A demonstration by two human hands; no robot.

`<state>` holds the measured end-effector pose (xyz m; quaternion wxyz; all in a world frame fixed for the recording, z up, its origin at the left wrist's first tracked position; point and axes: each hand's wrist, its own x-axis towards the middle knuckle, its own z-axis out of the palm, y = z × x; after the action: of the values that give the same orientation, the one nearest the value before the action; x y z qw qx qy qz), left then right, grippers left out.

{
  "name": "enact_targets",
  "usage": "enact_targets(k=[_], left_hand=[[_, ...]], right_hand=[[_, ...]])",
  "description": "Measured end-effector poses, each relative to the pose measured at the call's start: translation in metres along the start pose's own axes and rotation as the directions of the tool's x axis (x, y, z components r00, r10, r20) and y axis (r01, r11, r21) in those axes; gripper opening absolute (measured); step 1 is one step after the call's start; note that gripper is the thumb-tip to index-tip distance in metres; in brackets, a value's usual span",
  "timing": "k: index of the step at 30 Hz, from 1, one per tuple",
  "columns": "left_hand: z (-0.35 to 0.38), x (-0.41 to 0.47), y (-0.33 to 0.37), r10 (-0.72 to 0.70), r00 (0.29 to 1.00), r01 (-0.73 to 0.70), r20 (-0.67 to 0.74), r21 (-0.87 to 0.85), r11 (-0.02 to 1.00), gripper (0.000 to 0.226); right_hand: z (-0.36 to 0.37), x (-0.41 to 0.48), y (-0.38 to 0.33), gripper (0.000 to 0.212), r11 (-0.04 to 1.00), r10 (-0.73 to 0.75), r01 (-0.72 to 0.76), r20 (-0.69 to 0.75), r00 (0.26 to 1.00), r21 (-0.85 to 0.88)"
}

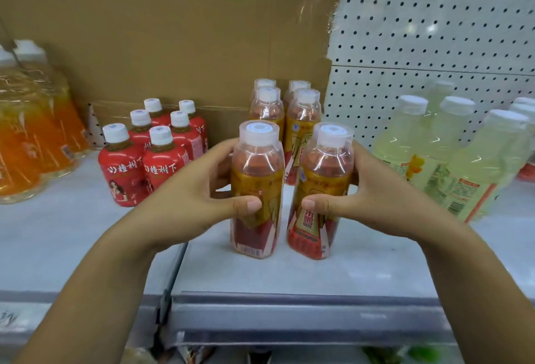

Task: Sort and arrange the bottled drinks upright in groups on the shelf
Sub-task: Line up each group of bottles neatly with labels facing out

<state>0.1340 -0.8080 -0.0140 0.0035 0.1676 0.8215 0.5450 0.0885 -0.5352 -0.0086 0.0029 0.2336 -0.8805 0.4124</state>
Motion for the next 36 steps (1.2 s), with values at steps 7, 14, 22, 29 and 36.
enact_targets(k=[7,14,22,29,36], left_hand=[[0.041,-0.003,-0.017,-0.041,0.968,0.091,-0.248,0.193,0.977,0.101],[0.015,0.026,-0.020,-0.076,0.985,0.115,-0.157,0.255,0.960,0.089],[0.018,0.061,-0.027,-0.050,0.988,0.109,-0.147,0.429,0.897,0.065],[0.034,0.061,-0.045,0.077,0.948,0.034,-0.309,0.340,0.940,0.055],[0.041,0.059,-0.060,0.127,0.923,-0.001,-0.363,0.328,0.945,0.058]], right_hand=[[0.011,-0.008,0.013,0.095,1.000,0.014,-0.013,-0.053,0.998,0.012],[0.004,0.004,0.010,0.081,0.993,0.082,-0.085,-0.038,0.996,-0.086],[0.014,0.035,0.015,0.062,0.975,0.126,-0.150,-0.151,0.980,-0.162],[0.028,0.051,0.016,0.064,0.978,0.138,-0.166,-0.206,0.969,-0.127],[0.032,0.047,0.010,0.068,0.975,0.150,-0.179,-0.205,0.967,-0.132]])
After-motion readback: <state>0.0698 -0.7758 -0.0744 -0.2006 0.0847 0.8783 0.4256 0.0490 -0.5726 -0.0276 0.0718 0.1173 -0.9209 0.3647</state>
